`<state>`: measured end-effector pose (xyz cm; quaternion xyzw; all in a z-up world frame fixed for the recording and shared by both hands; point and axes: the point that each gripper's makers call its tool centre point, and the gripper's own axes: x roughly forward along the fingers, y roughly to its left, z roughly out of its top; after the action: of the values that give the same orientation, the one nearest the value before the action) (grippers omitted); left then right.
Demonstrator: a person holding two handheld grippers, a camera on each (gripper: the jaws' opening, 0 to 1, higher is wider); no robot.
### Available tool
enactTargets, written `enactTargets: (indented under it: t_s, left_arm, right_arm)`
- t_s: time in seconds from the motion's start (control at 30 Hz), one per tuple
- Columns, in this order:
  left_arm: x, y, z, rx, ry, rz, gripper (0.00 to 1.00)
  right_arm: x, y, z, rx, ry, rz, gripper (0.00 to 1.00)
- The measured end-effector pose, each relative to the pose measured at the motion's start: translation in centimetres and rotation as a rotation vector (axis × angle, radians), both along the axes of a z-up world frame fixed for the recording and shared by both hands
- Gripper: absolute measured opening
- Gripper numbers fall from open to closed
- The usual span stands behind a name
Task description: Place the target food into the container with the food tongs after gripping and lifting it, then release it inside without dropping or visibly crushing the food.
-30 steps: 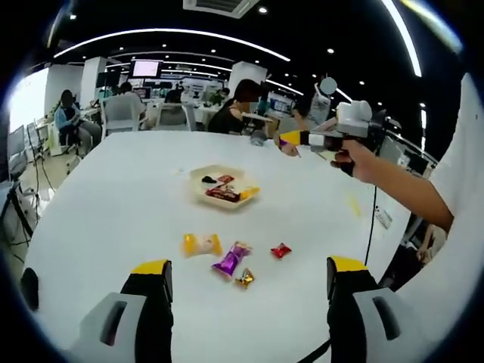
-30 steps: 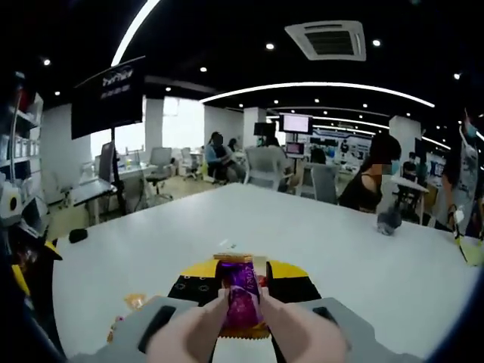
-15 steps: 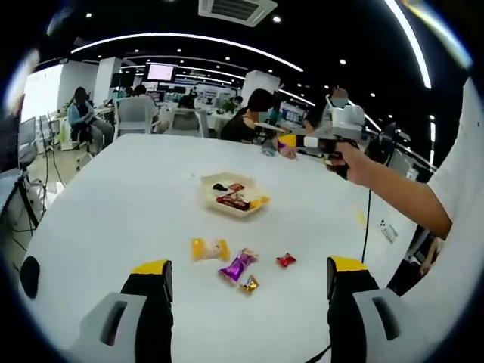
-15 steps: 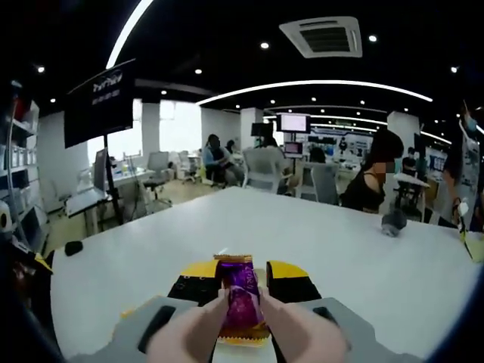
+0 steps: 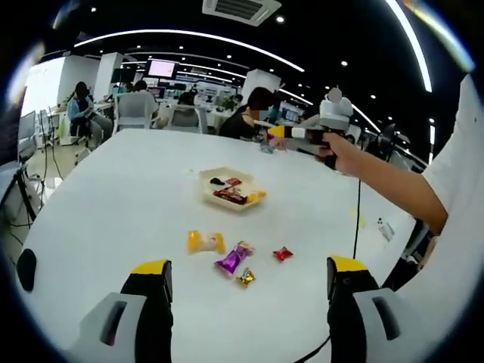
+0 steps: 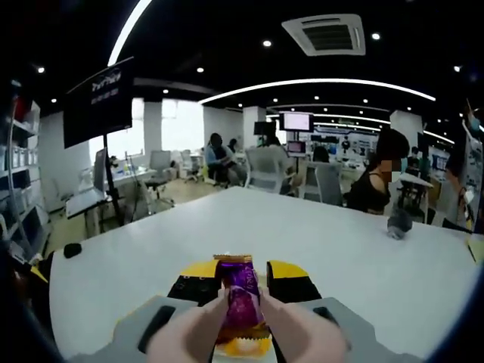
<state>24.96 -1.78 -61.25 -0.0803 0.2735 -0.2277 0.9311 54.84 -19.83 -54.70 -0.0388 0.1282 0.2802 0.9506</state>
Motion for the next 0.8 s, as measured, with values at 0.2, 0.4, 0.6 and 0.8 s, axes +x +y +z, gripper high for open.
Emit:
enactTargets:
  t_s: [0.2,0.4,0.6,0.8]
  left_arm:
    - [0.7,0.9,0.6,0.007,-0.013,0.032,0.84]
    - [0.4,0.5,0.0,0.010,0.005,0.014,0.83]
    - [1.5,0.2,0.6,0.029,-0.013,-0.013,0.84]
    - [1.0,-0.1,0.0,0.006,0.005,-0.008,0.84]
  right_arm:
    - [1.1,0.6,-1.4,-0.011,0.026,0.010,0.23]
    - [1.3,1.5,-1.8,-0.024,0.043,0.021,0.23]
    - [1.7,2.0,-2.0,-0.013,0.054,0.022,0.23]
    - [2.1,2.4,-2.5,-0.024,0.068,0.030,0.23]
